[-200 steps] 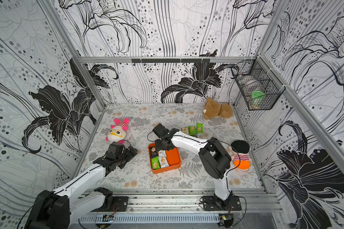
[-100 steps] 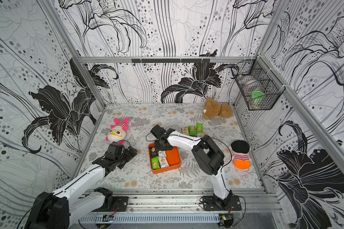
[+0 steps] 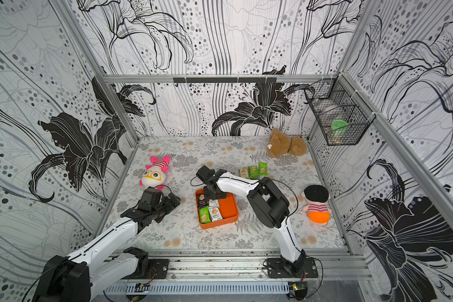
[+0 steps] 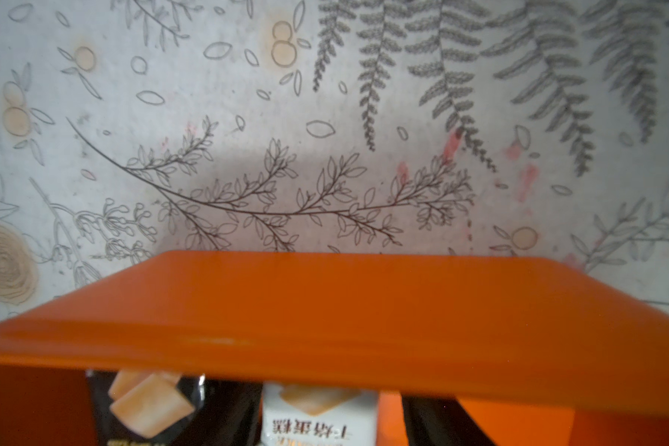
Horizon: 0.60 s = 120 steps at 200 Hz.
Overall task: Take the cookies out of the storage box
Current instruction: Pick up the cookie from the storage box.
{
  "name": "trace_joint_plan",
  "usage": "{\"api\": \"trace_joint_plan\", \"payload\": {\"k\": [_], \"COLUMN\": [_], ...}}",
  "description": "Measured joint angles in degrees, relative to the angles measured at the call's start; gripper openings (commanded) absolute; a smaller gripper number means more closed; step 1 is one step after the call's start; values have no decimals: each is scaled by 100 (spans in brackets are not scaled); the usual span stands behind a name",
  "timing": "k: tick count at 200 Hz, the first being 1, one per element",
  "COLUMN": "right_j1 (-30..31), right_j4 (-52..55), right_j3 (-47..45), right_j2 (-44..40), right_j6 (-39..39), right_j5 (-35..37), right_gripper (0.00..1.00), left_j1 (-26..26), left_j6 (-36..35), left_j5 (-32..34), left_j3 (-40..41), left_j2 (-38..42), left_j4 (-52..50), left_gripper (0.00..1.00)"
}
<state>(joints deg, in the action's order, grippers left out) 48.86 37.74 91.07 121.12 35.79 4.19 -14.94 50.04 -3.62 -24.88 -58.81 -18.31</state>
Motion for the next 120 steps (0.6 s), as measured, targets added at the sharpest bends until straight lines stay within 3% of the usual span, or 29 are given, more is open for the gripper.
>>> {"api": "trace_joint_plan", "payload": {"k": [38,89,120], "right_j1": [0,0,0], "right_j4": [61,61,61], "right_j3": [131,170,170], "right_j2": [120,186,186], "right_j6": [-2,-50,-72], "right_j5": [-4,-4,-2], "right_gripper": [58,44,41], "left_j1": [0,0,0], "left_j6": [-44,-44,-42], "left_j5": [4,9,9], "left_j3": [-9,-9,-9], "left_j2": [-37,-37,-42], "left_j4": [-39,-50,-52], "left_gripper": [97,97,97]}}
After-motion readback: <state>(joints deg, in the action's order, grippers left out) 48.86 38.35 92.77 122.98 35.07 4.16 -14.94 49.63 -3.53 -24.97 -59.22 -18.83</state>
